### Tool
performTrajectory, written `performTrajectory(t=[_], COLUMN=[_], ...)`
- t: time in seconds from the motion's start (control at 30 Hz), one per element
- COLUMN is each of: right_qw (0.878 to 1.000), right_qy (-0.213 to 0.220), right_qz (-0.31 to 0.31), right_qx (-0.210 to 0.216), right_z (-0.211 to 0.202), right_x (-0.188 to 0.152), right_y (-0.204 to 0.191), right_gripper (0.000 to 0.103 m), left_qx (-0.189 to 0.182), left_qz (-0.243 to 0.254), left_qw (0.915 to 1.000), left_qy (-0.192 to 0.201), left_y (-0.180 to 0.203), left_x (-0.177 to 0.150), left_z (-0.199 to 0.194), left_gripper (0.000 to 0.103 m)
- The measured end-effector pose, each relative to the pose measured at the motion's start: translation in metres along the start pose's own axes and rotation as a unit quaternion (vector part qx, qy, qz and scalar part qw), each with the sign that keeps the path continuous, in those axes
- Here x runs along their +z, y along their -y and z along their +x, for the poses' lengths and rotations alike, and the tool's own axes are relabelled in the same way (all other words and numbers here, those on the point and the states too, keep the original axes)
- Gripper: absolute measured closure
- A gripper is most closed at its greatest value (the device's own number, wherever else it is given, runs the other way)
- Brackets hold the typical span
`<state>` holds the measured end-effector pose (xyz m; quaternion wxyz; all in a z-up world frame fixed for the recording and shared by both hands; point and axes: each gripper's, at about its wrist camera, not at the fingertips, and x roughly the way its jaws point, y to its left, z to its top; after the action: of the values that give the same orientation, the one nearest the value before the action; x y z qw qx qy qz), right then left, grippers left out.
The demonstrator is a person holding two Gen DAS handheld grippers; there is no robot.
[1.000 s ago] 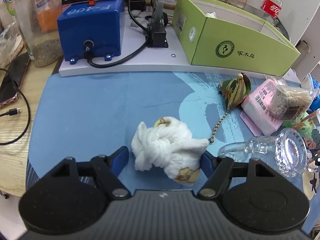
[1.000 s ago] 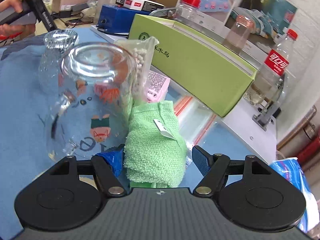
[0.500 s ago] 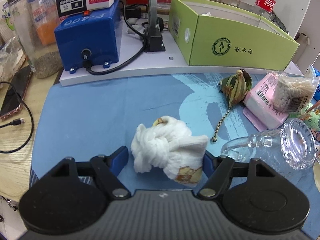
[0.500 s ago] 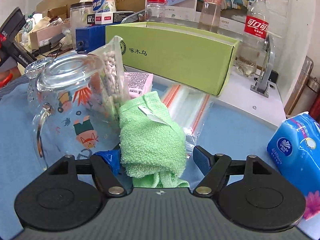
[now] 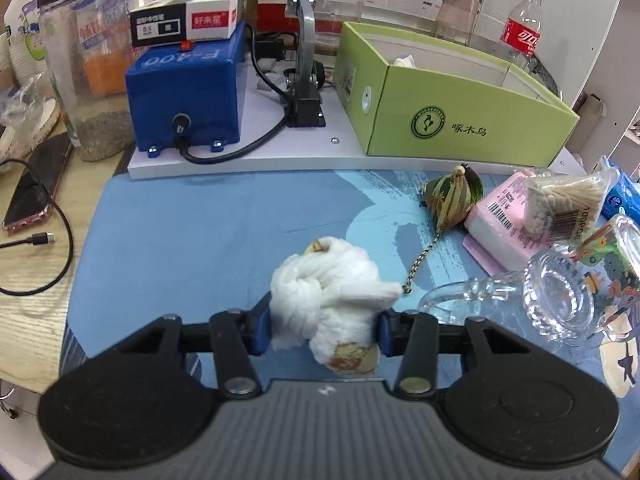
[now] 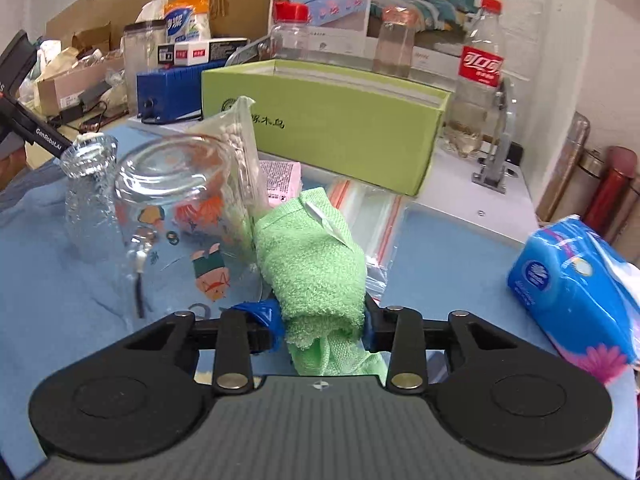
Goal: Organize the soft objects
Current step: 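Close left gripper on the white knotted cloth while right gripper closes on the green towel, then carry white cloth and green towel into the green box and open both grippers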
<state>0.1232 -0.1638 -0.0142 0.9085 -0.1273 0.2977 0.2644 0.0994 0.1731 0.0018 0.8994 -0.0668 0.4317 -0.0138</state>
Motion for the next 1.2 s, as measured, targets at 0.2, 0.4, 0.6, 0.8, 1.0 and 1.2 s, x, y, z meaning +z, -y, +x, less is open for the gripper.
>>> performTrajectory(t=[0.2,0.4,0.6,0.8,1.0,1.2], right_qw=[0.998,0.995,0.991,0.992,0.996,0.999], right_qy=[0.042,0.083,0.12,0.117,0.08,0.031], right_qz=[0.036,0.039,0.03,0.014,0.0,0.01], right_qx=[-0.026,-0.048,-0.053,-0.049,-0.031,-0.02], right_z=[-0.047,-0.055,-0.027,0.032,0.101,0.147], right_x=[0.004,0.029,0.087,0.158,0.185,0.186], right_y=[0.012,0.022,0.041,0.063,0.067,0.063], right_gripper=[0.083,0.082,0.082,0.081,0.076,0.072], left_qx=[-0.035,-0.062,-0.078,-0.084,-0.085,-0.071], left_qz=[0.009,0.029,0.046,0.056,0.054,0.052], left_qw=[0.9987,0.9949,0.9916,0.9912,0.9929,0.9948], left_qy=[0.035,0.074,0.093,0.085,0.063,0.051], left_y=[0.01,0.028,0.05,0.07,0.078,0.08], left_x=[0.017,0.06,0.127,0.19,0.213,0.213], left_z=[-0.031,-0.046,-0.028,0.018,0.07,0.093], left_gripper=[0.056,0.056,0.056,0.056,0.056,0.035])
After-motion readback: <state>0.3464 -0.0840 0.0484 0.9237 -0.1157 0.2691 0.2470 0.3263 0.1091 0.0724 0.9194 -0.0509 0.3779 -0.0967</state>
